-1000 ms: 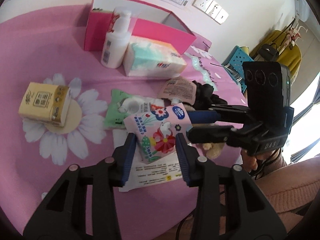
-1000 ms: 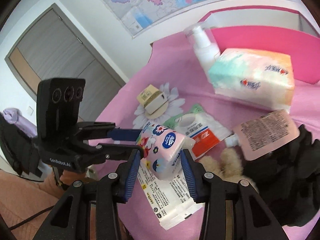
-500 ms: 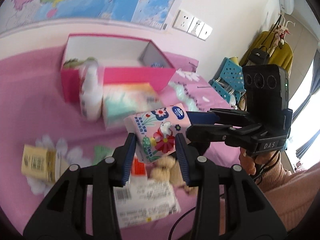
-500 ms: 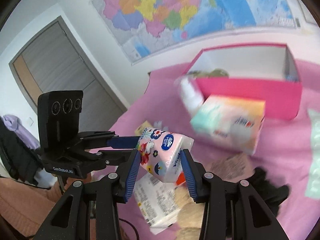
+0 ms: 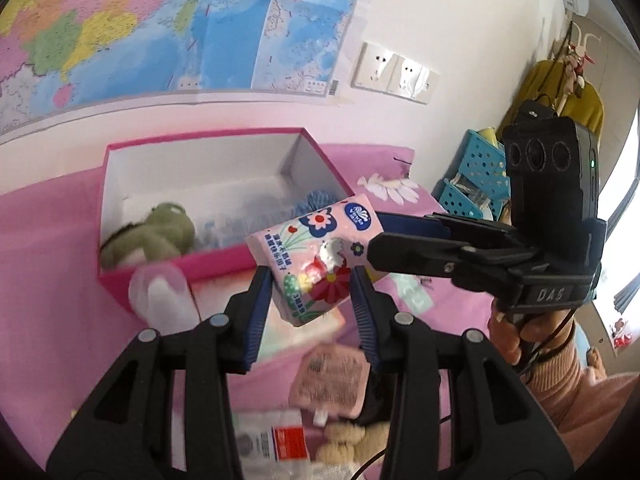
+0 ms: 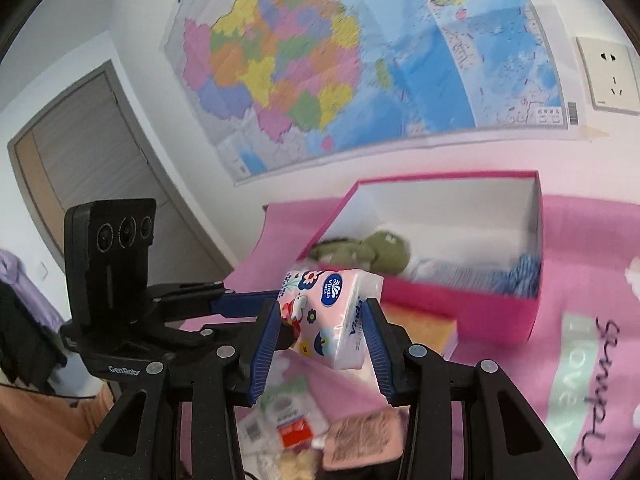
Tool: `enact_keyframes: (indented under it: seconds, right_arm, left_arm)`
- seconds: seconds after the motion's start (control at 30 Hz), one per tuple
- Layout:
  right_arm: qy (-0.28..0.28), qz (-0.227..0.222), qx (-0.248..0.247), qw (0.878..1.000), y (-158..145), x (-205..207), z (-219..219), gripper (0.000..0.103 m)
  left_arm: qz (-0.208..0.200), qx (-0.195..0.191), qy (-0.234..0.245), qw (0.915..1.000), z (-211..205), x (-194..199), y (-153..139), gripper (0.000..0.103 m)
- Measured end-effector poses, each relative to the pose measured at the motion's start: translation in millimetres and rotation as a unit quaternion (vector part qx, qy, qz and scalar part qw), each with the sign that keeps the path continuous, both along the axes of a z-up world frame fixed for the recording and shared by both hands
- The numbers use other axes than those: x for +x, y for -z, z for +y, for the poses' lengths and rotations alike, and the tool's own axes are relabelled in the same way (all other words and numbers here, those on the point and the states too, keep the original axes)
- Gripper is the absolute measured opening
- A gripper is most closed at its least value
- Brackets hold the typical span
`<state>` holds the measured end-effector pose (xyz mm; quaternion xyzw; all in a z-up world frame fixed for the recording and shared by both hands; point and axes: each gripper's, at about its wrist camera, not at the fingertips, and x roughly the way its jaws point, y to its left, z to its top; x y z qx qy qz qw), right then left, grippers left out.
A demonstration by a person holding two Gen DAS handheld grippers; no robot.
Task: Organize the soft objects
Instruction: 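Carry the floral tissue pack into the pink box and release it, then move the right gripper back toward the beige plush and black cloth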
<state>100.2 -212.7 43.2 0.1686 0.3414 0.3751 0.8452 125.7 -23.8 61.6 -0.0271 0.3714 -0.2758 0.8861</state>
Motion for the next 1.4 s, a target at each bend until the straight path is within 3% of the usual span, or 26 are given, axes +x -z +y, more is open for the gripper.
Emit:
enact_keyframes:
  seconds: [0.43,0.77,0.87,1.07,1.23,1.4]
  right_arm:
    - [0.043,0.034,0.009,0.998,18.3,70.9,-24.7,0.043]
    - [0.054,0.084,0.003,0.995,50.8,110.6,-23.5,0.045]
    - [0.070,0.099,-0.009,0.993,61.0,115.4,-24.5,0.045]
    - [0.080,0.076,-0.009,0.994,50.4,90.7,-36.1,0.048]
    - [0.055,0.049,0.002,0.997,32.6,51.1,-41.4,0.052]
    - [0.010,0.040,0.019,0.999,25.1,1.8,-43.1,0.053]
  left_arm:
    - [0.034,0.022,-0.020,0.9990,-24.7,75.3,7.5,0.042]
    - [0.066,0.035,-0.063,0.9952,-23.9,102.4,26.0,0.042]
    - [0.057,0.033,-0.072,0.9952,-19.8,96.9,22.5,0.042]
    - [0.006,0.035,-0.057,0.9978,-14.5,58.8,7.1,0.042]
    - [-0.032,0.037,-0.026,0.9985,-8.8,14.2,0.7,0.042]
    - [-0.039,0.033,0.000,0.9987,-2.0,-22.9,6.8,0.045]
